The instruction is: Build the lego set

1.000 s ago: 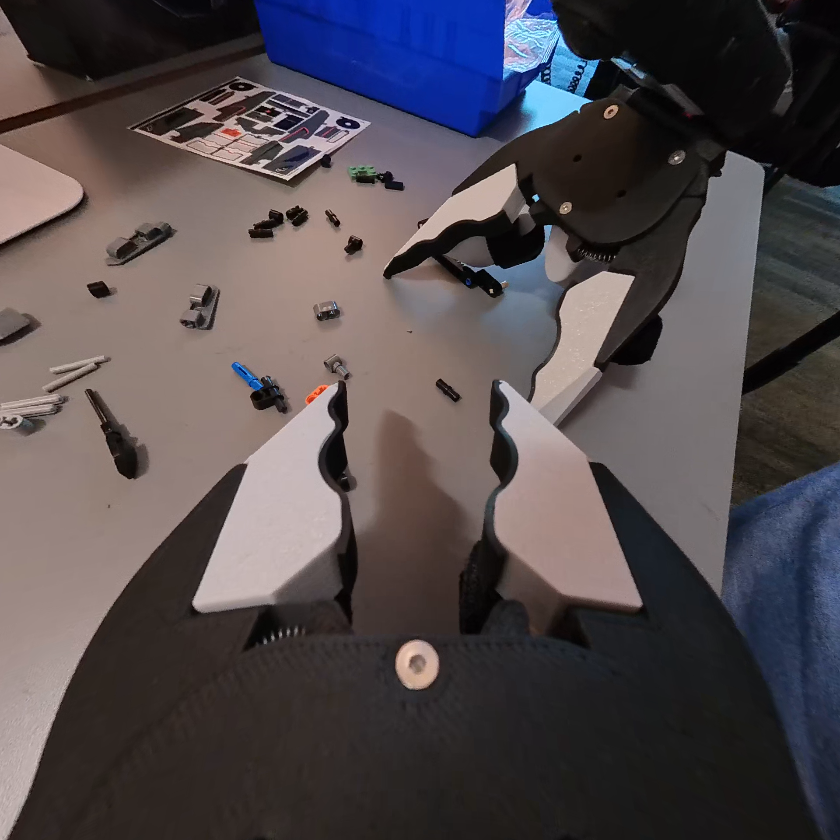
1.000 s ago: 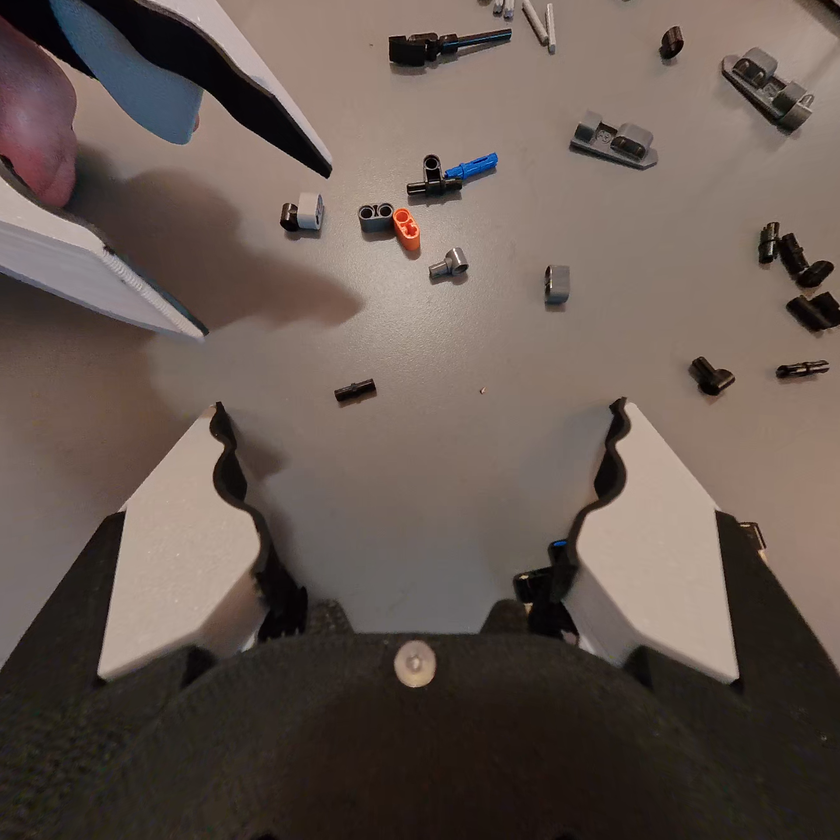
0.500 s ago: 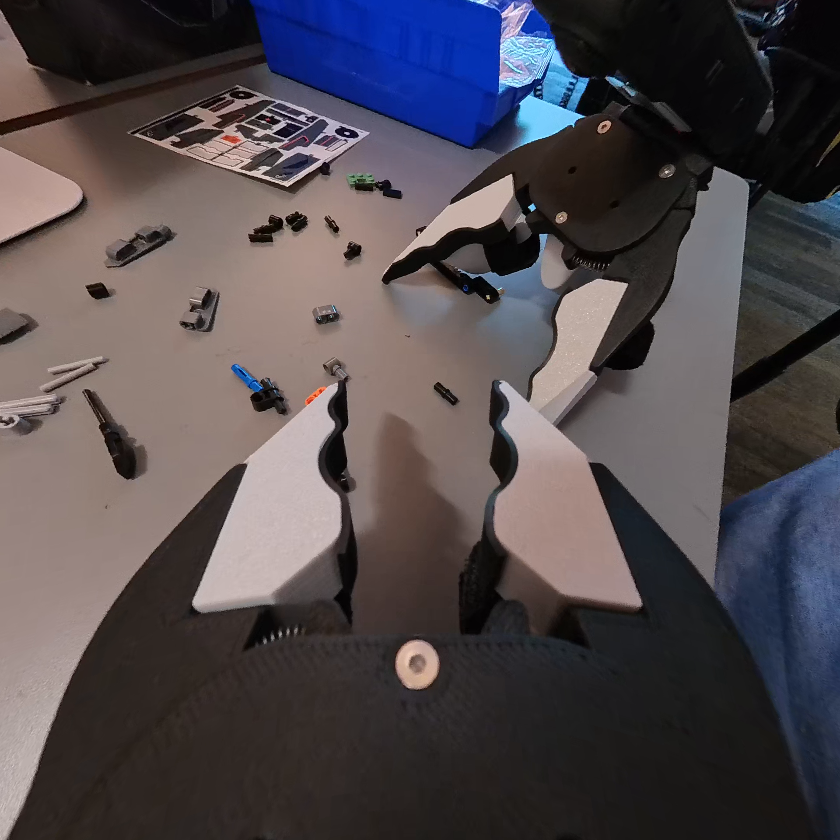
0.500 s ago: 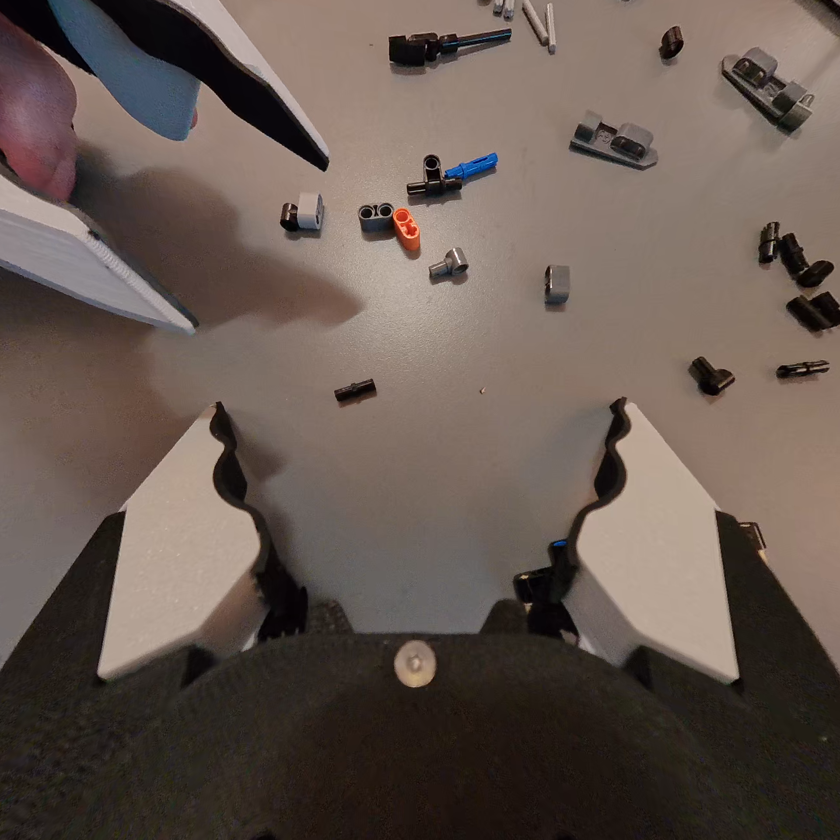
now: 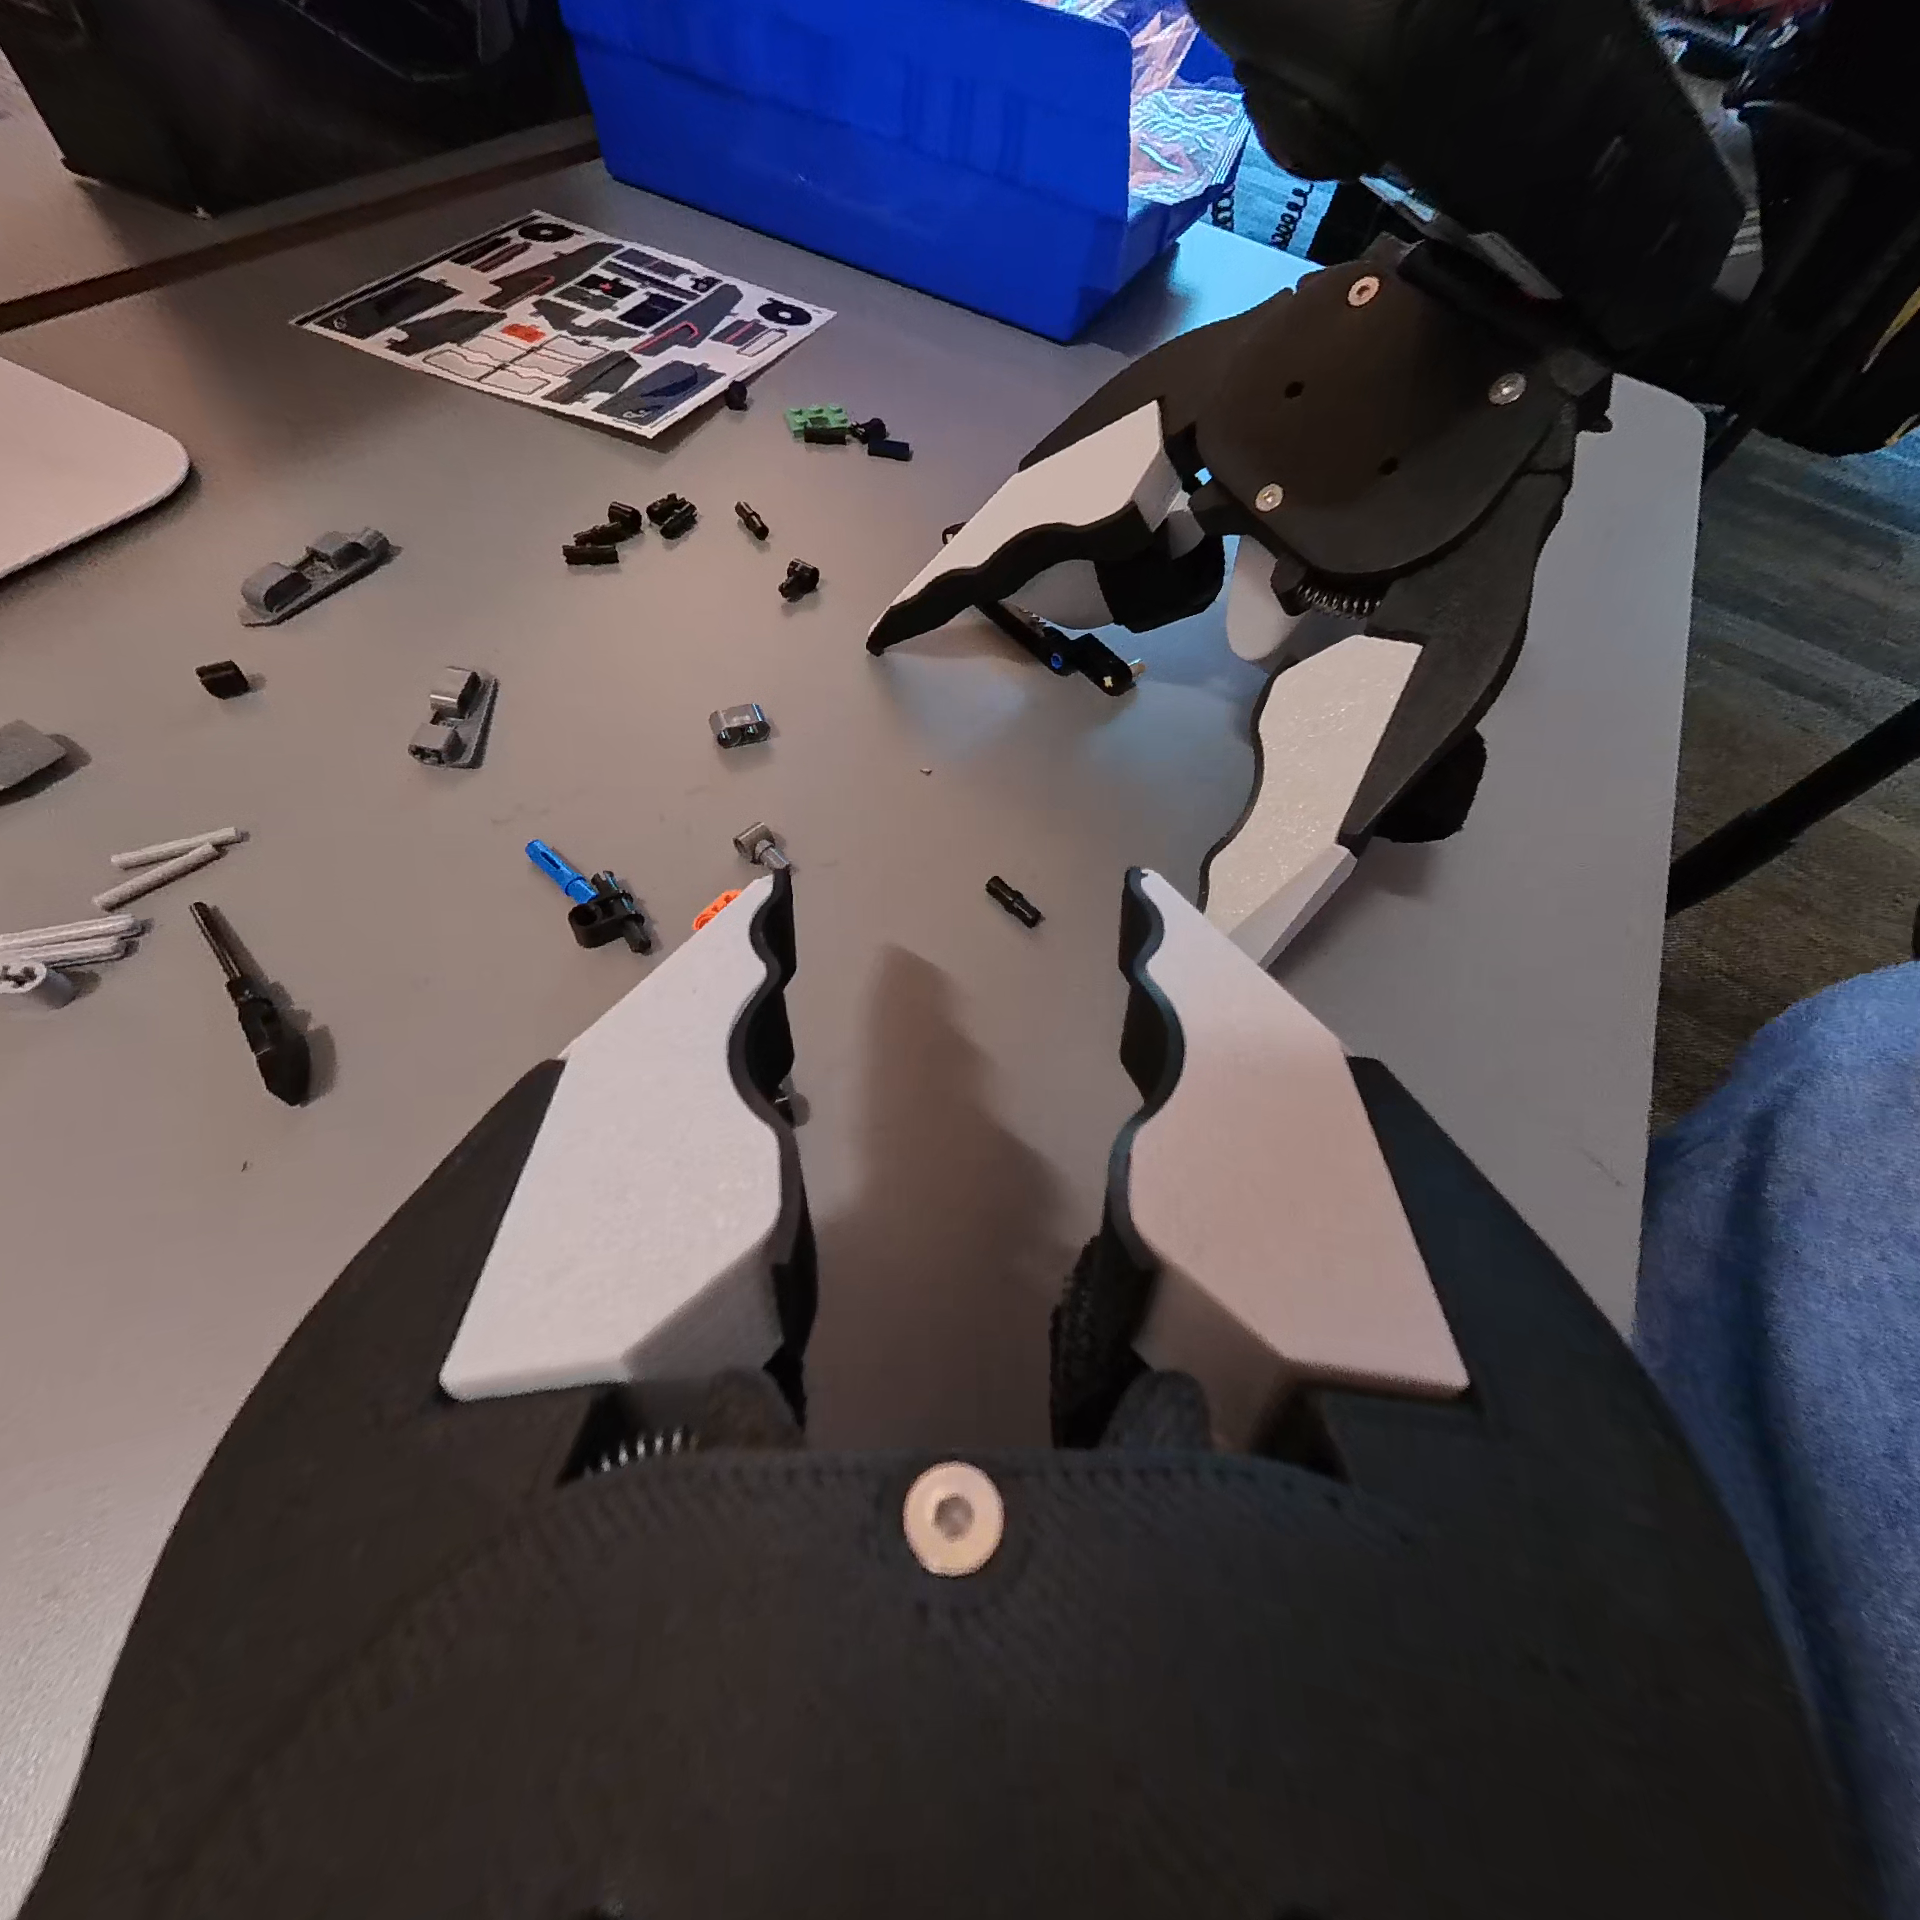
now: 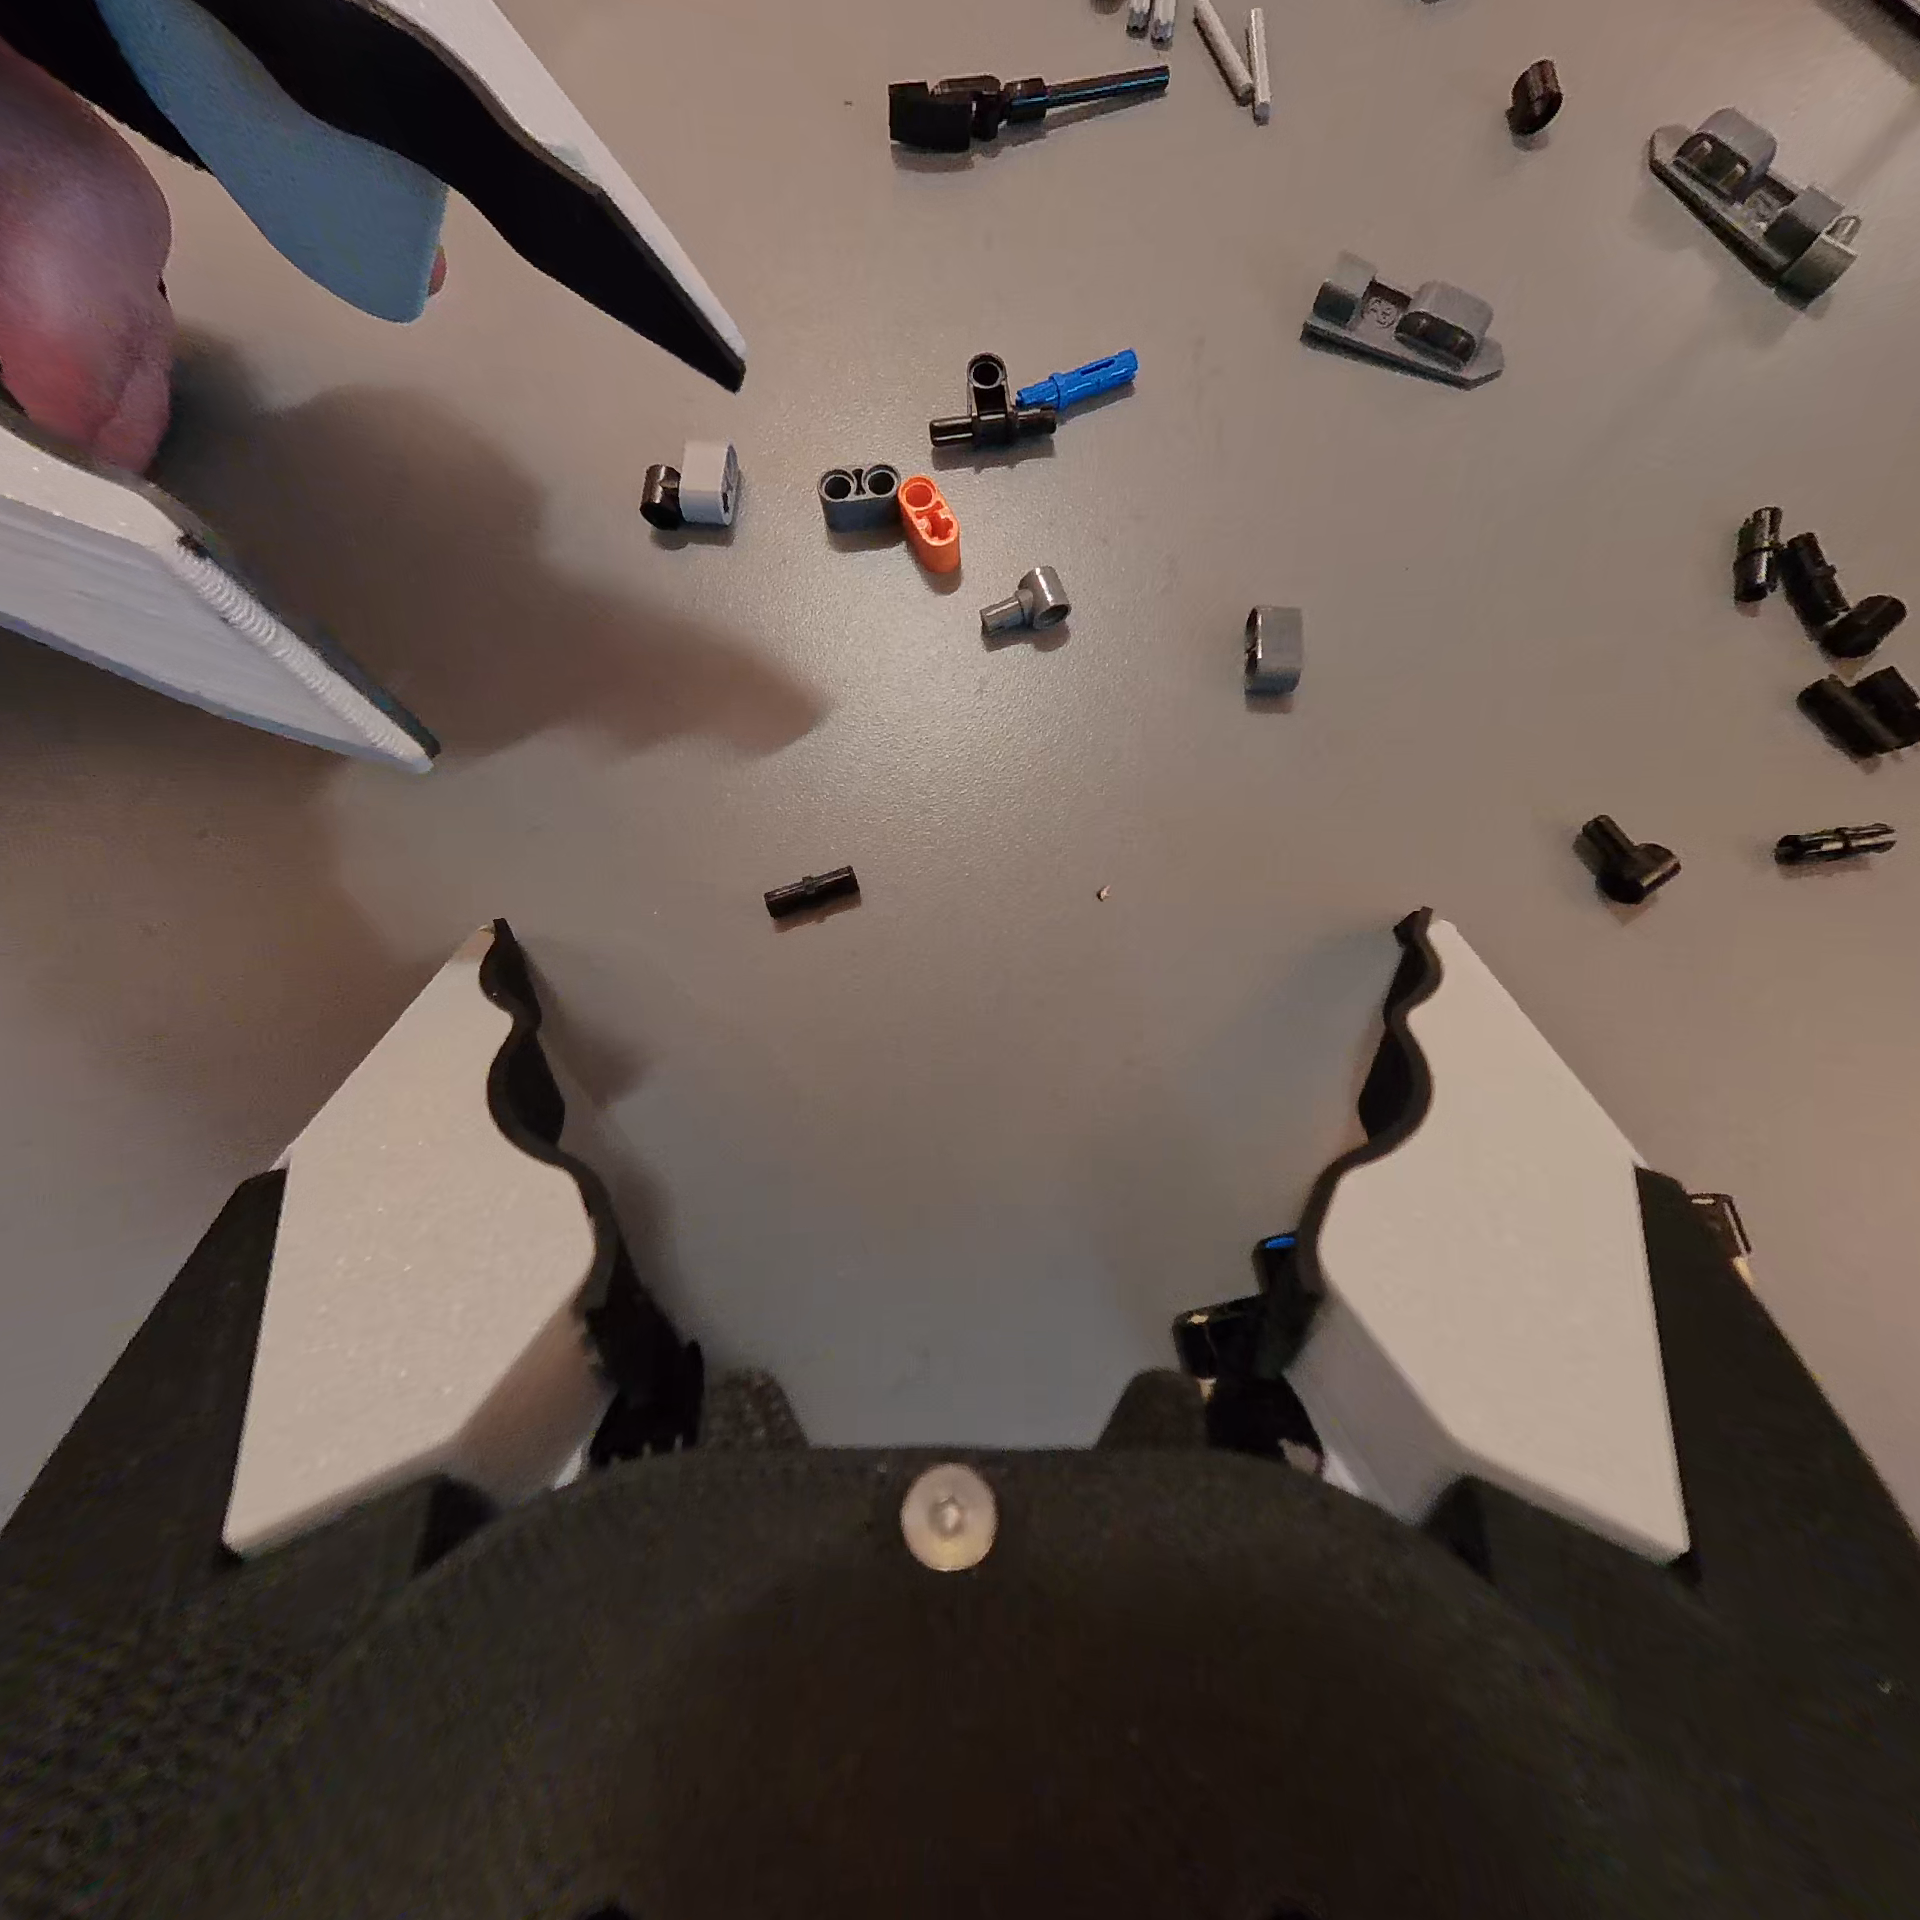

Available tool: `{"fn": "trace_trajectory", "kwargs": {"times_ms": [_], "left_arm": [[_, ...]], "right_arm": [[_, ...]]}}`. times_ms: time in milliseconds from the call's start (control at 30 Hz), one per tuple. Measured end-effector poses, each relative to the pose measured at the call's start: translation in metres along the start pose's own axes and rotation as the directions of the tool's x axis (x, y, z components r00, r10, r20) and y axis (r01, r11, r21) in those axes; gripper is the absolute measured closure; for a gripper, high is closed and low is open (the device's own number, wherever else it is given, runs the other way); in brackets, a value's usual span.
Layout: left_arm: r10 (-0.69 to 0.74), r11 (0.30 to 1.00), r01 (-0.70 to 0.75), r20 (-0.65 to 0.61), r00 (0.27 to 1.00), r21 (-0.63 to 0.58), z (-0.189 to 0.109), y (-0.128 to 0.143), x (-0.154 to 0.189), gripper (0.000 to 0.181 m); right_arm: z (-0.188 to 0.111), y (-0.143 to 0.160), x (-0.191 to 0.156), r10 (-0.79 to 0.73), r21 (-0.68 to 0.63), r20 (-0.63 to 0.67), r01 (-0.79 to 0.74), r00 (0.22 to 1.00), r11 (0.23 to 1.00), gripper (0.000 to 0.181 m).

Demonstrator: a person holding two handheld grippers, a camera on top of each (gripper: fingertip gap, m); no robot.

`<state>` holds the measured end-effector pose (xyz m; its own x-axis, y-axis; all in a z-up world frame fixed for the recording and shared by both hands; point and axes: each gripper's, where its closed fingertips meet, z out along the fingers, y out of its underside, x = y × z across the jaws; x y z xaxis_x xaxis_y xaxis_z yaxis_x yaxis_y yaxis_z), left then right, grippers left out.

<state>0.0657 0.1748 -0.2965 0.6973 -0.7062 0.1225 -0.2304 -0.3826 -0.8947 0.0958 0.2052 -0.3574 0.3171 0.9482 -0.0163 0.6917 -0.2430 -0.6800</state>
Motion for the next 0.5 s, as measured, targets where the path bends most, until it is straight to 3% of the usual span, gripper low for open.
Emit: {"fn": "trace_trajectory", "kwargs": {"times_ms": [500], "left_arm": [[0.074,0.996,-0.074,-0.007,0.997,-0.046,0.013,0.003,0.015,0.120]], "right_arm": [[0.000,0.000,0.000,0.002,0.000,-0.002,-0.002,1.000,1.000,0.027]]}}
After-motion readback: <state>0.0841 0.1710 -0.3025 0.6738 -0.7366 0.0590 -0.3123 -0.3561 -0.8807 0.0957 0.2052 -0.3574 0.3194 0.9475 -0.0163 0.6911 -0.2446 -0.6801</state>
